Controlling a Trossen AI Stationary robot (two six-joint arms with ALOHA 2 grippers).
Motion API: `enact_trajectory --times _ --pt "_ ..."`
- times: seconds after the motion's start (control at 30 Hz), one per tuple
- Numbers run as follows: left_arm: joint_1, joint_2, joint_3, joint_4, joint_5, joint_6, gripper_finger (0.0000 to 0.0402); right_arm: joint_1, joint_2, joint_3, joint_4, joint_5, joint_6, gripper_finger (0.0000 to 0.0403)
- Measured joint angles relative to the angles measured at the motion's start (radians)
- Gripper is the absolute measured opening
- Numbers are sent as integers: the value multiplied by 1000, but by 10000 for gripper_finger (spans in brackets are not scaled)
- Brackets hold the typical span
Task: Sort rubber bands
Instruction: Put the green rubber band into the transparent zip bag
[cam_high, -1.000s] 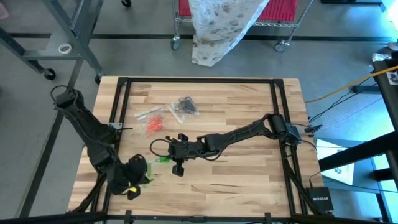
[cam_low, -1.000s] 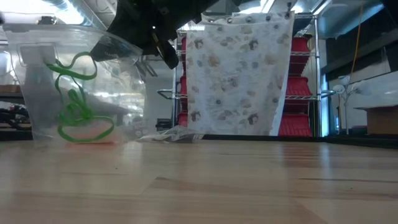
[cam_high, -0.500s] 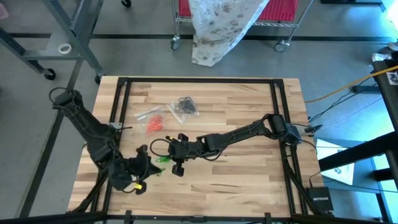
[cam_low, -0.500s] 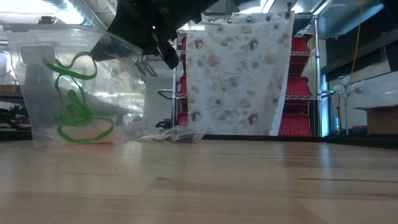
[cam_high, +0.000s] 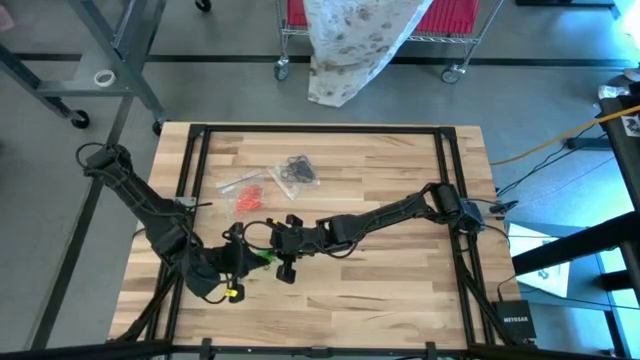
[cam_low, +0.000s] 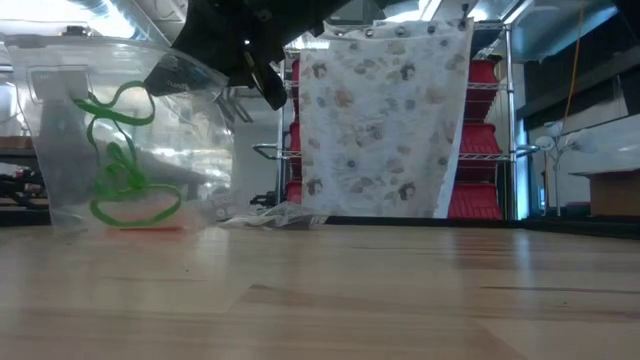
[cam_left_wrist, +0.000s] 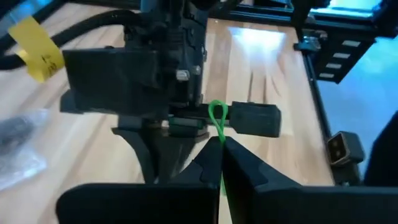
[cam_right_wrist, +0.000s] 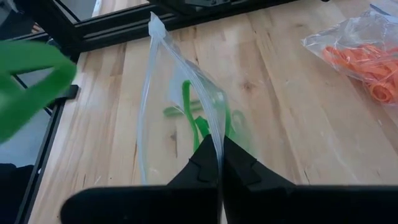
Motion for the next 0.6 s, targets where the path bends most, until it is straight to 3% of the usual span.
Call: enact_trajectory --times 0.2,0.6 --pt "17 -6 -2 -21 -5 35 1 0 0 0 -2 0 0 0" --pt "13 2 -129 -23 -17 98 1 0 0 0 -4 0 0 0"
